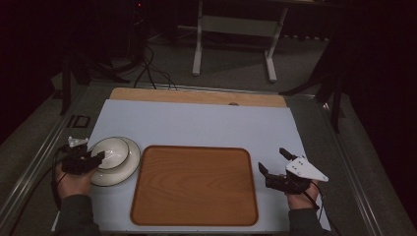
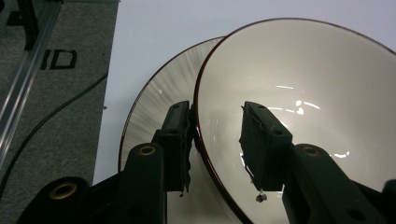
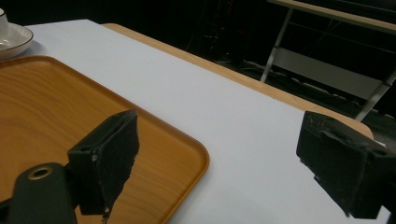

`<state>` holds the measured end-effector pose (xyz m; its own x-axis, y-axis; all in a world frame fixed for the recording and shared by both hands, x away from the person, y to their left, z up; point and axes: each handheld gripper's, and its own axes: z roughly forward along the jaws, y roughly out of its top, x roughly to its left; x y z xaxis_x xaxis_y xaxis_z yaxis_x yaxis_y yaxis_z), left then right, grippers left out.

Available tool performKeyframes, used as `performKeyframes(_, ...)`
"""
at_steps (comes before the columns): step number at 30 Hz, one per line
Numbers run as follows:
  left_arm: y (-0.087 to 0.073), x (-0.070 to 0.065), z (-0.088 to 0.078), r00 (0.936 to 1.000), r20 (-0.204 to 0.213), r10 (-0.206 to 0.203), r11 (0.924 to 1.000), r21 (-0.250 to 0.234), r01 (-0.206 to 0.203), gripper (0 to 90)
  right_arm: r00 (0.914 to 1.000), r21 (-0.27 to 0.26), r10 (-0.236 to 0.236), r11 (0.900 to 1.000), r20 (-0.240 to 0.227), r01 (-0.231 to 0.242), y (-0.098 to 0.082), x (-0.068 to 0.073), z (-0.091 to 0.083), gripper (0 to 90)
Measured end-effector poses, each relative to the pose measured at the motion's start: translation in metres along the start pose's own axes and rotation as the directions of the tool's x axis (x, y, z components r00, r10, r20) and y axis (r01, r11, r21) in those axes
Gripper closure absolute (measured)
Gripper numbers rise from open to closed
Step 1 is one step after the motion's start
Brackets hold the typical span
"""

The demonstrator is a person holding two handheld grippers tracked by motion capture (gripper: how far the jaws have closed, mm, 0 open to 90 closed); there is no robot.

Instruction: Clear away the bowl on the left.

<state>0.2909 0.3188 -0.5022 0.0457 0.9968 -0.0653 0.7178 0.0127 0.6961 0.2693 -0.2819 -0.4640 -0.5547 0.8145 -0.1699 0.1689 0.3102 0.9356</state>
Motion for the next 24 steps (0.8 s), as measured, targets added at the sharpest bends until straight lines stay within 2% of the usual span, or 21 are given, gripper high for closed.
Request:
performKeyframes(4,0.000,0.001,0.001,0.9999,0.006,-0.015,0.9999,0.007,0.015,65.1,1.0000,-0.002,0.001,1.000,0.000,-0.001,0.000,0.000,0.000,12.5)
performKeyframes(12,-0.001,0.006,0.005,0.9972,0.056,-0.049,0.9977,0.049,0.046,66.5,1.0000,-0.005,0.002,1.000,0.002,-0.002,0.000,0.000,-0.001,13.5)
performKeyframes(18,-0.002,0.010,0.007,0.9902,0.098,-0.100,0.9931,0.072,0.093,66.4,1.0000,-0.010,-0.002,1.000,0.005,0.002,0.000,-0.001,-0.001,13.5)
performKeyframes(21,-0.003,0.013,0.009,0.9811,0.135,-0.139,0.9878,0.089,0.128,66.5,1.0000,-0.011,-0.001,1.000,0.009,0.001,0.000,-0.001,-0.001,13.5)
performKeyframes(23,-0.003,0.013,0.009,0.9777,0.149,-0.148,0.9857,0.103,0.133,67.2,1.0000,-0.012,0.000,1.000,0.010,0.000,0.000,-0.001,-0.001,13.5)
performKeyframes(24,-0.003,0.013,0.009,0.9782,0.149,-0.144,0.9861,0.105,0.129,68.4,1.0000,-0.013,0.000,1.000,0.010,0.000,0.000,-0.001,-0.002,13.5)
